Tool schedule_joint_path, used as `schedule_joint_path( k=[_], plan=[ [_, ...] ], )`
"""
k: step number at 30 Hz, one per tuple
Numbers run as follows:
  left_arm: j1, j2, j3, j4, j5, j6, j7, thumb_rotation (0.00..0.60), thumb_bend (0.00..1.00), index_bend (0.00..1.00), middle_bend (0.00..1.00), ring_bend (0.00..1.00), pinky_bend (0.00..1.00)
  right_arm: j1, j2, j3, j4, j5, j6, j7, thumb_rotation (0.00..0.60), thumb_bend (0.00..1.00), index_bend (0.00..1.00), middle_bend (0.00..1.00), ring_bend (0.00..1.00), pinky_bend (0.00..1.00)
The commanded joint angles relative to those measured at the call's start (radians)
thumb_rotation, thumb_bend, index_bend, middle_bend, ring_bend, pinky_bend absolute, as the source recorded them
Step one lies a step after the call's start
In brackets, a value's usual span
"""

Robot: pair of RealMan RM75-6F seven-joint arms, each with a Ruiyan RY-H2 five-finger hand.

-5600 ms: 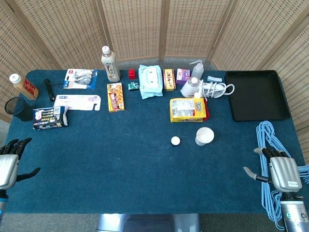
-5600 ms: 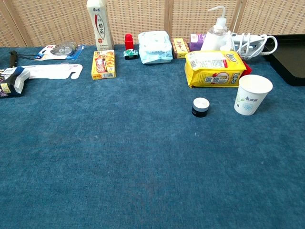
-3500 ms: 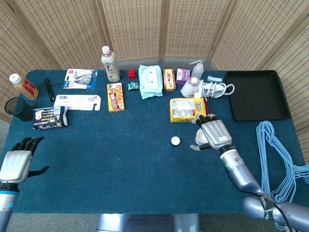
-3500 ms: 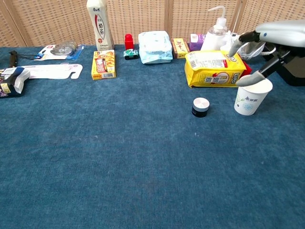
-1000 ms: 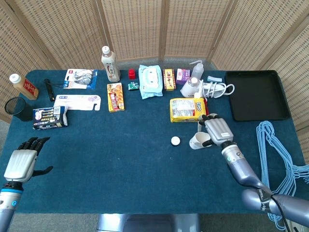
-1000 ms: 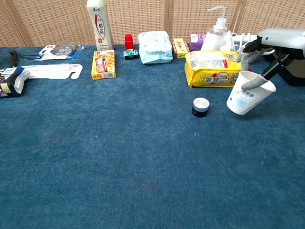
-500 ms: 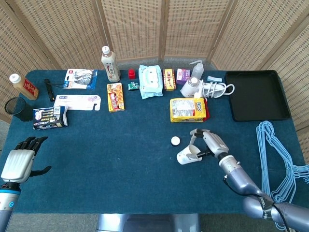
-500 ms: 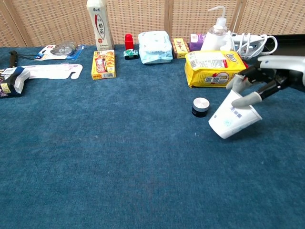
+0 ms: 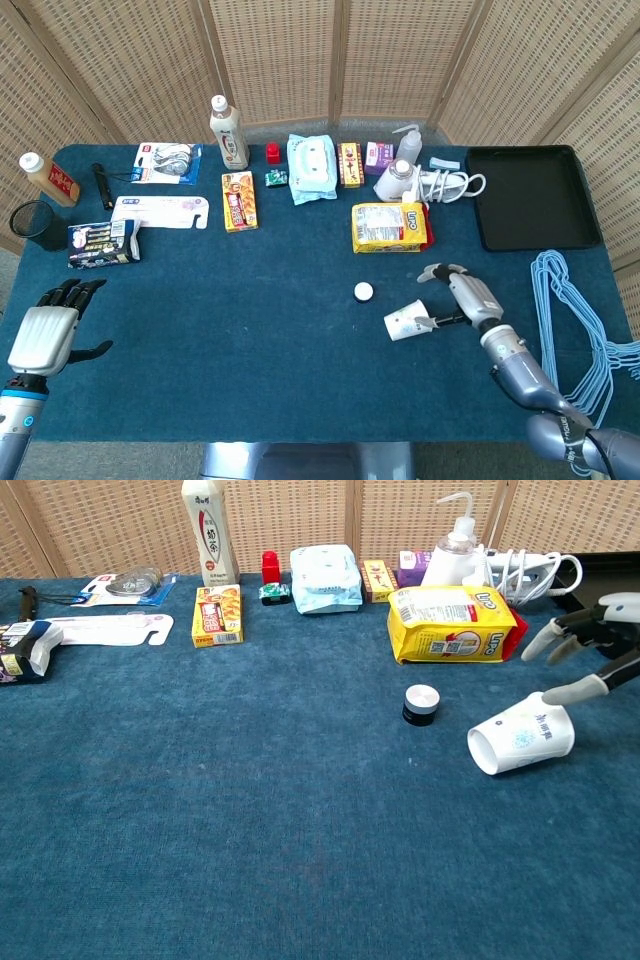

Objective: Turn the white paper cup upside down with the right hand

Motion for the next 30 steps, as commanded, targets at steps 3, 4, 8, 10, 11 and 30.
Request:
schedule_joint_path(
  k=[3, 4, 8, 10, 11, 30],
  plan=[
    [0.001, 0.000, 0.002, -0.003, 0.005, 0.004, 0.000, 0.428, 0.14, 0.14, 0.25, 0.15, 0.23, 0.011, 0.020, -0.006, -0.027, -0.062, 0.038, -0.076, 0.460, 0.19, 0.28, 0.18, 0.20, 0.03],
    [0.002, 0.000, 0.003, -0.003, 0.006, 0.005, -0.001, 0.426, 0.14, 0.14, 0.25, 0.15, 0.23, 0.016, 0.022, -0.006, -0.035, -0.068, 0.039, -0.088, 0.460, 0.19, 0.28, 0.18, 0.20, 0.03],
    [0.004, 0.006, 0.002, -0.002, 0.008, 0.011, -0.006, 0.429, 0.14, 0.14, 0.25, 0.15, 0.23, 0.038, 0.025, -0.011, -0.067, -0.084, 0.037, -0.160, 0.459, 0.21, 0.31, 0.18, 0.20, 0.03],
    [0.006, 0.011, 0.002, -0.001, 0.009, 0.015, -0.009, 0.424, 0.14, 0.14, 0.25, 0.15, 0.23, 0.048, 0.025, -0.015, -0.086, -0.082, 0.038, -0.212, 0.459, 0.22, 0.31, 0.18, 0.20, 0.03],
    [0.006, 0.013, 0.001, -0.001, 0.009, 0.015, -0.010, 0.423, 0.14, 0.14, 0.25, 0.15, 0.23, 0.052, 0.024, -0.017, -0.095, -0.079, 0.039, -0.237, 0.459, 0.22, 0.31, 0.18, 0.20, 0.03],
    [0.014, 0.011, 0.010, 0.032, 0.013, 0.013, -0.054, 0.425, 0.14, 0.14, 0.25, 0.15, 0.23, 0.082, -0.061, -0.082, -0.117, -0.002, 0.087, -0.574, 0.460, 0.23, 0.32, 0.18, 0.18, 0.02]
  ],
)
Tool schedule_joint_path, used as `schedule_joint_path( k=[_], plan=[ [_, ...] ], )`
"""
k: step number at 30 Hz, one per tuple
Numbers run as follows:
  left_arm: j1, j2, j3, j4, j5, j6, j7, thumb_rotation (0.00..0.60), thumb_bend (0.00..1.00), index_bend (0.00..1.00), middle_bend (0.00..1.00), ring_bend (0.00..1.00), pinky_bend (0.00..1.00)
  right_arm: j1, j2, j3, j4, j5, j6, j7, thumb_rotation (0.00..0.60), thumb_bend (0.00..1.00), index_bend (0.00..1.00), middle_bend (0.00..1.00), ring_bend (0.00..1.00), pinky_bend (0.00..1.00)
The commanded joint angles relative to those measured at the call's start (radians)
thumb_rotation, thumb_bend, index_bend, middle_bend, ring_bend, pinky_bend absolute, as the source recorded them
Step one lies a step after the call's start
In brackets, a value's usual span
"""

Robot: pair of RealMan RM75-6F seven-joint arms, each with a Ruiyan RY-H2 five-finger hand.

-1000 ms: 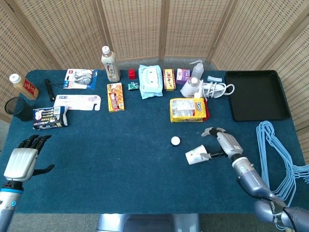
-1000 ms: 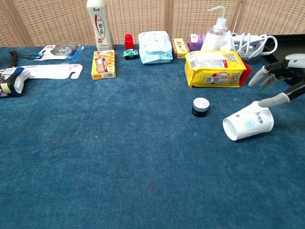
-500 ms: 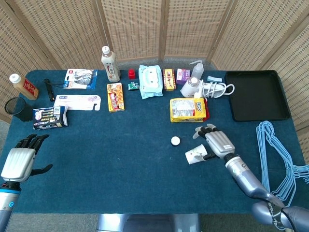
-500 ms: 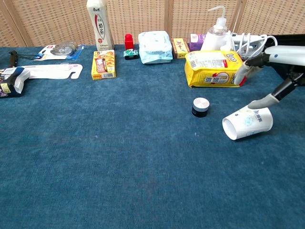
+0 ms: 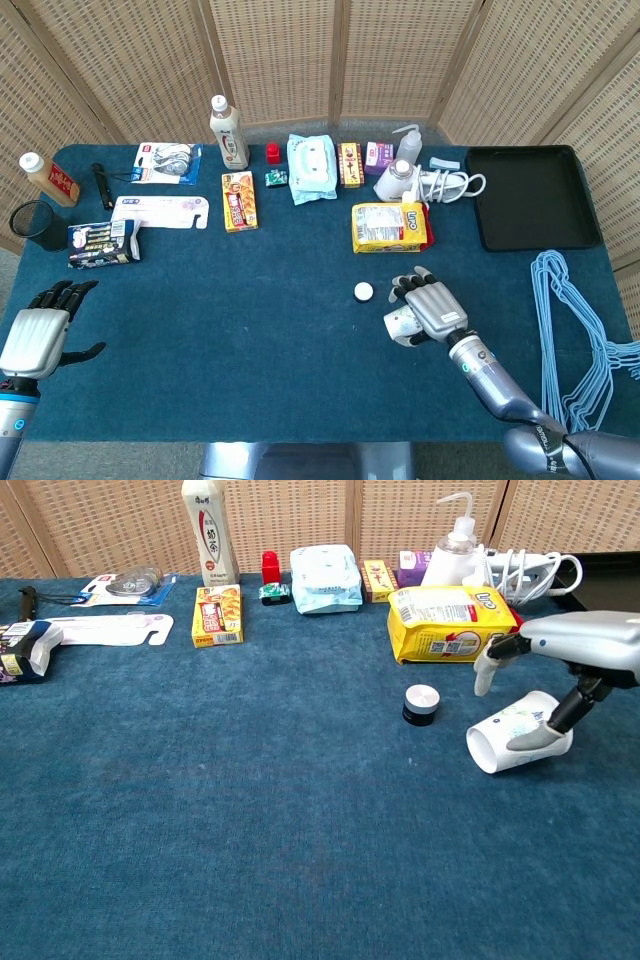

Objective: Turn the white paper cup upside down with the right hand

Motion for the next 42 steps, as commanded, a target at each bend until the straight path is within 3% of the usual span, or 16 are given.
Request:
schedule_joint_path(
  k=[1, 23, 30, 34, 40, 42],
  plan=[
    [0.001, 0.000, 0.001, 0.003, 0.002, 0.001, -0.003, 0.428, 0.14, 0.14, 0.25, 0.15, 0.23, 0.005, -0.013, -0.008, 0.008, 0.002, 0.002, -0.020, 0.462, 0.23, 0.32, 0.18, 0.18, 0.02],
    [0.013, 0.012, 0.002, 0.004, -0.003, 0.010, -0.013, 0.429, 0.14, 0.14, 0.25, 0.15, 0.23, 0.009, -0.085, -0.052, 0.117, -0.083, 0.027, -0.086, 0.464, 0.23, 0.37, 0.18, 0.18, 0.02],
    [0.013, 0.012, 0.002, 0.001, -0.003, 0.008, -0.013, 0.423, 0.14, 0.14, 0.25, 0.15, 0.23, 0.002, -0.117, -0.056, 0.157, -0.108, 0.046, -0.087, 0.545, 0.23, 0.45, 0.20, 0.20, 0.03],
    [0.014, 0.013, 0.001, 0.001, -0.003, 0.008, -0.014, 0.427, 0.14, 0.14, 0.25, 0.15, 0.23, -0.005, -0.127, -0.056, 0.164, -0.111, 0.053, -0.081, 0.546, 0.23, 0.47, 0.20, 0.21, 0.03],
    [0.013, 0.013, 0.000, 0.002, -0.003, 0.007, -0.012, 0.433, 0.14, 0.14, 0.25, 0.15, 0.23, -0.018, -0.116, -0.024, 0.132, -0.076, 0.057, -0.008, 0.547, 0.23, 0.48, 0.21, 0.22, 0.03],
    [0.011, 0.011, 0.000, 0.001, -0.004, 0.005, -0.010, 0.429, 0.14, 0.14, 0.25, 0.15, 0.23, -0.025, -0.086, 0.028, 0.080, -0.019, 0.040, 0.107, 0.548, 0.23, 0.48, 0.21, 0.22, 0.03]
  ],
)
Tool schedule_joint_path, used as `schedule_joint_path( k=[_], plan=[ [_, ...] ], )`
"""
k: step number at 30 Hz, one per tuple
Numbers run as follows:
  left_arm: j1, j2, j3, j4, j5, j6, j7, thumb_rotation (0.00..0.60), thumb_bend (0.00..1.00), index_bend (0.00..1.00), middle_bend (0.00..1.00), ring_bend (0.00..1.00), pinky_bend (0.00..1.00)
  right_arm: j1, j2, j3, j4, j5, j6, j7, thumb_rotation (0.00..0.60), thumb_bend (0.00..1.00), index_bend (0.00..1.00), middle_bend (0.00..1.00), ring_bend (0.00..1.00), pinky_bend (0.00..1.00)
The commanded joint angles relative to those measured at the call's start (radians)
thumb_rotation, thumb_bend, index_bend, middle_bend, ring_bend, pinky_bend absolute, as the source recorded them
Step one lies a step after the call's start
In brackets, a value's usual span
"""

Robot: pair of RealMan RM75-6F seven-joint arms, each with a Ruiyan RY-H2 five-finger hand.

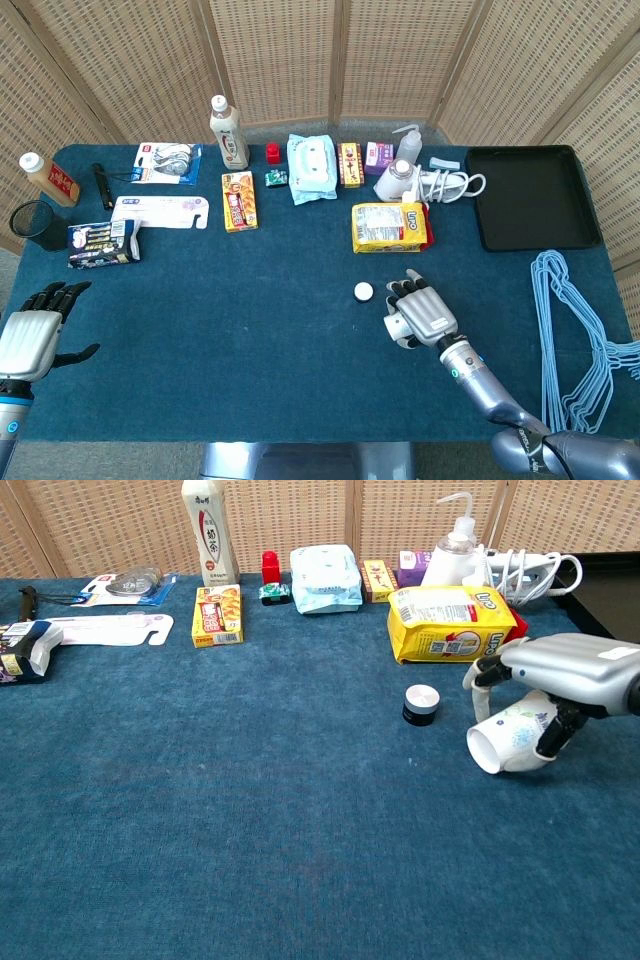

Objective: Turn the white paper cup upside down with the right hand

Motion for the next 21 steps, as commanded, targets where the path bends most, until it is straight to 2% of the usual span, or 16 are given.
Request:
schedule_joint_path(
  k=[1, 9, 17, 21],
  plan=[
    [-0.001, -0.002, -0.001, -0.001, 0.000, -0.001, 0.002, 0.427, 0.14, 0.14, 0.25, 0.15, 0.23, -0.008, 0.047, 0.072, -0.072, 0.078, -0.030, 0.155, 0.548, 0.23, 0.48, 0.21, 0.22, 0.03],
    [-0.002, -0.004, -0.001, -0.006, -0.001, -0.002, 0.009, 0.426, 0.14, 0.14, 0.25, 0.15, 0.23, -0.003, 0.091, 0.179, -0.114, 0.185, -0.111, 0.411, 0.548, 0.23, 0.48, 0.21, 0.22, 0.03],
    [0.003, 0.003, -0.001, -0.014, -0.004, 0.004, 0.013, 0.424, 0.14, 0.14, 0.25, 0.15, 0.23, 0.017, 0.053, 0.250, -0.106, 0.315, -0.208, 0.597, 0.545, 0.22, 0.48, 0.21, 0.22, 0.03],
    [0.007, 0.006, 0.000, -0.014, -0.006, 0.008, 0.013, 0.428, 0.14, 0.14, 0.25, 0.15, 0.23, 0.023, 0.017, 0.276, -0.084, 0.347, -0.211, 0.649, 0.544, 0.22, 0.47, 0.22, 0.23, 0.03]
  ],
)
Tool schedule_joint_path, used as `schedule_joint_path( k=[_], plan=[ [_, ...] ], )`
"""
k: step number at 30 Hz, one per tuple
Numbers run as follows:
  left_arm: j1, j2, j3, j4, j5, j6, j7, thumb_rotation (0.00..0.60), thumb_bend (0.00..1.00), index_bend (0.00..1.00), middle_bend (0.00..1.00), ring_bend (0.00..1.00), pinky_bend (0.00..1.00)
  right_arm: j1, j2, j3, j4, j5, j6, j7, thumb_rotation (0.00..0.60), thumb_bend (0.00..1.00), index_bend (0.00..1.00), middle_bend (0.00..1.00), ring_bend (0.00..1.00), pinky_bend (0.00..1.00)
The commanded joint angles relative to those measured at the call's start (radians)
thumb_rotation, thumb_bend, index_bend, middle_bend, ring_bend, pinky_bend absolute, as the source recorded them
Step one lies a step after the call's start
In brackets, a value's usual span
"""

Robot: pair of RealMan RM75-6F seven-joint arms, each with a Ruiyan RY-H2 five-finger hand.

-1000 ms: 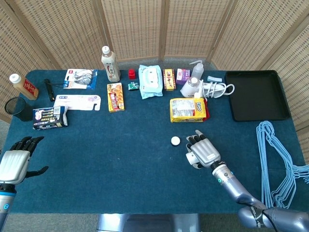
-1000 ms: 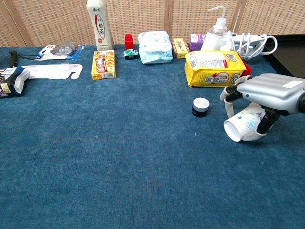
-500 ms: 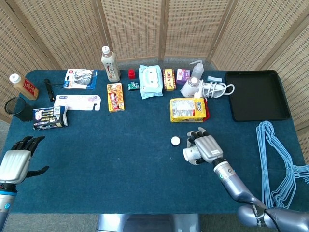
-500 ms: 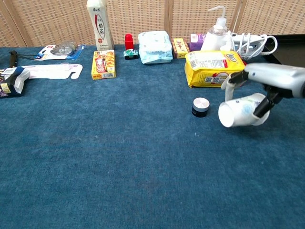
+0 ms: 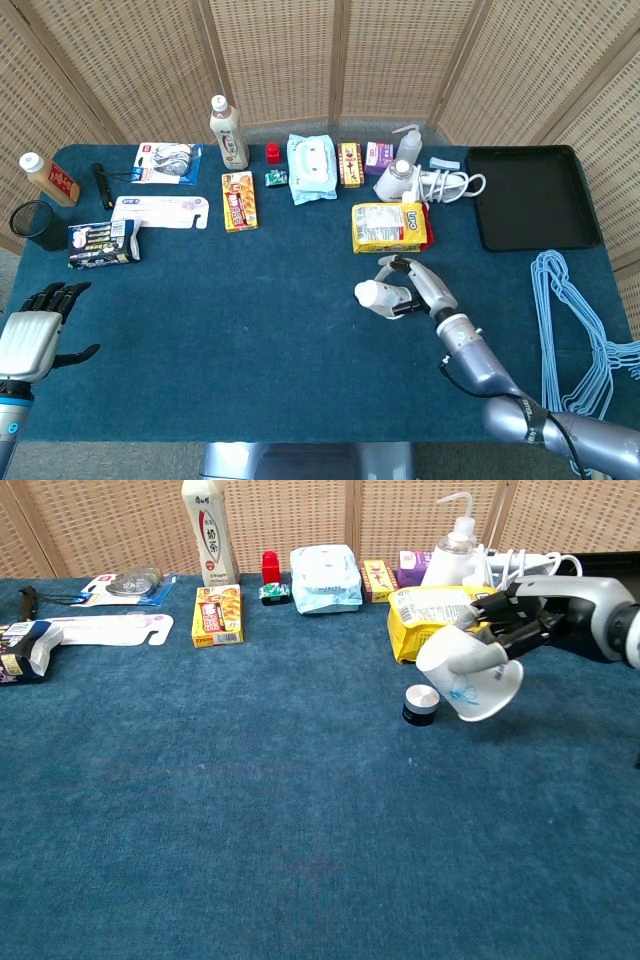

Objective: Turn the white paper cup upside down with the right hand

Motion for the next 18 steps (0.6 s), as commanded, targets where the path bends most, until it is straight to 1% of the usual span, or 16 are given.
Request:
schedule_joint_path(
  k=[1, 9, 18],
  plan=[
    [0.001, 0.002, 0.001, 0.000, -0.002, -0.001, 0.000, 0.427, 0.14, 0.14, 0.25, 0.15, 0.23, 0.007, -0.035, 0.027, 0.020, 0.022, -0.004, 0.041, 0.545, 0.22, 0.47, 0.23, 0.23, 0.03],
    [0.002, 0.004, 0.002, -0.004, 0.000, 0.000, 0.002, 0.428, 0.14, 0.14, 0.25, 0.15, 0.23, 0.015, -0.092, 0.050, 0.066, 0.034, 0.013, 0.081, 0.545, 0.21, 0.47, 0.23, 0.23, 0.03],
    [0.003, 0.004, 0.002, -0.008, 0.001, 0.000, 0.005, 0.427, 0.14, 0.14, 0.25, 0.15, 0.23, 0.026, -0.155, 0.059, 0.113, 0.034, 0.041, 0.085, 0.544, 0.21, 0.47, 0.24, 0.23, 0.03]
  ],
)
